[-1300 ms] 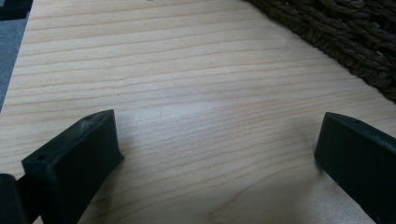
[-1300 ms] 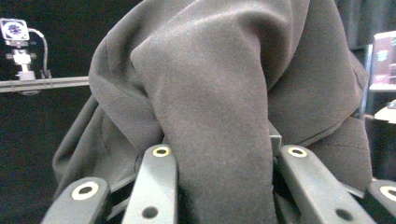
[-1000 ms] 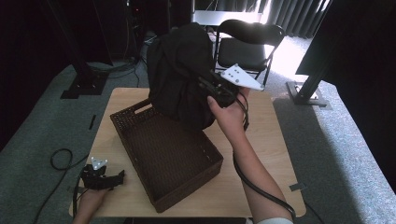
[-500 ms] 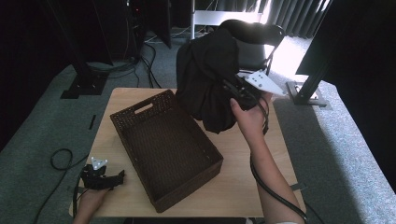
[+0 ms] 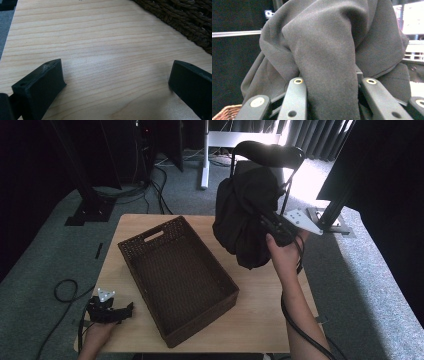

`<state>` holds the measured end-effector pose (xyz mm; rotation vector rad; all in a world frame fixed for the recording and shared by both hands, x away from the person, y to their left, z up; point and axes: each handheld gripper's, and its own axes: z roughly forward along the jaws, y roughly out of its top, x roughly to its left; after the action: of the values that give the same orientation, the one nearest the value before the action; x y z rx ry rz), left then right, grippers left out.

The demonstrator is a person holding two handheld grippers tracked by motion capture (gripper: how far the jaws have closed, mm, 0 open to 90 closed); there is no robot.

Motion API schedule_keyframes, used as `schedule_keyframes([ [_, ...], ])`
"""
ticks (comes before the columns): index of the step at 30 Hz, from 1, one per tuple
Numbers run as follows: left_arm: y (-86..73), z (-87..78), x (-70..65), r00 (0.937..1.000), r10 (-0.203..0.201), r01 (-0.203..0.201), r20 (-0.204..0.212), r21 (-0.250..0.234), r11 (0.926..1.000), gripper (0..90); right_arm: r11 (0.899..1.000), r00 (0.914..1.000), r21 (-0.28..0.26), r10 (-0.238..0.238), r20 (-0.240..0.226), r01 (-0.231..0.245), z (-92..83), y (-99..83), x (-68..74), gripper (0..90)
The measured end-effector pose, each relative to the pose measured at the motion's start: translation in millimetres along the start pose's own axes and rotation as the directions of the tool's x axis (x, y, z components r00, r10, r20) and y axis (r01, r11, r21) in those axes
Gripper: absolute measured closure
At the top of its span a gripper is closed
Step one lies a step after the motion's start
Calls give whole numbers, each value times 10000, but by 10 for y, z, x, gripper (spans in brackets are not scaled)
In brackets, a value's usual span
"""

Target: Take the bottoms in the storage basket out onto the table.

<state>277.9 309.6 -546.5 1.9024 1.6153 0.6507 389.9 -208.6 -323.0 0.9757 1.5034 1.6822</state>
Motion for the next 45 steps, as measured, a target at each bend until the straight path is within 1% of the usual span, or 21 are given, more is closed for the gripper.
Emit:
schedule_keyframes([
  [2,0,0,0,10000,-2,2,-2,-2,10000,1,10000,9998,99,0,205,-3,-21,-71,-54,701],
  [6,0,0,0,10000,-1,1,0,-2,10000,2,9988,9992,465,105,393,-123,-57,-217,-153,701],
  [10,0,-1,0,10000,-3,3,4,13,10000,1,9961,9980,849,202,605,-254,-82,-409,-238,701],
  [11,0,0,-1,10000,-19,19,3,-1,10000,1,9931,9970,1093,352,686,-426,-85,-464,-271,701],
  [12,0,0,0,10000,0,0,0,2,10000,1,9922,9961,1136,426,770,-513,-85,-504,-290,701],
  [13,0,-1,1,10000,17,-17,-3,10,10000,1,9886,9951,1341,574,808,-679,-85,-565,-328,701],
  [14,0,-1,1,10000,17,-17,-4,8,10000,1,9868,9938,1414,668,888,-789,-87,-614,-354,701],
  [16,-1,-1,0,10000,2,-2,2,12,10000,1,9825,9919,1618,768,1008,-925,-87,-707,-401,701],
  [19,0,-1,0,10000,5,-5,2,12,10000,1,9789,9907,1847,662,1188,-875,-91,-826,-451,701],
  [21,-1,-1,0,10000,3,-3,2,13,10000,1,9751,9885,2001,692,1345,-954,-105,-927,-492,700],
  [22,0,-1,0,10000,5,-5,2,14,10000,1,9756,9866,1959,710,1471,-994,-115,-977,-510,700],
  [25,-1,-1,0,10000,4,-4,2,13,10000,1,9708,9829,2091,840,1640,-1179,-131,-1136,-561,700],
  [29,-1,-1,0,10000,7,-7,2,12,10000,1,9559,9782,2547,1010,1814,-1459,-111,-1365,-602,699],
  [31,-1,-1,0,10000,3,-3,1,12,10000,1,9483,9743,2683,1205,1905,-1697,-88,-1475,-616,698],
  [32,-1,-1,0,10000,3,-3,1,13,10000,1,9460,9730,2745,1203,1969,-1725,-73,-1518,-615,698],
  [33,-1,-1,0,10000,4,-4,1,13,10000,1,9445,9731,2816,1151,1994,-1694,-61,-1546,-612,698],
  [35,0,-1,0,10000,5,-5,2,15,10000,1,9375,9731,3038,1108,2022,-1699,-16,-1625,-599,697],
  [39,-1,-1,0,10000,5,-5,3,14,10000,1,9274,9763,3399,929,1956,-1564,72,-1753,-552,692],
  [41,-1,-1,0,10000,6,-6,2,13,10000,1,9182,9751,3574,1055,1952,-1709,121,-1817,-543,691],
  [43,-1,-1,0,10000,7,-7,1,13,10000,1,9106,9732,3734,1055,2041,-1770,165,-1876,-546,688],
  [45,-1,-1,0,10000,3,-3,2,14,10000,1,9055,9723,3808,1155,2031,-1872,194,-1920,-554,685],
])
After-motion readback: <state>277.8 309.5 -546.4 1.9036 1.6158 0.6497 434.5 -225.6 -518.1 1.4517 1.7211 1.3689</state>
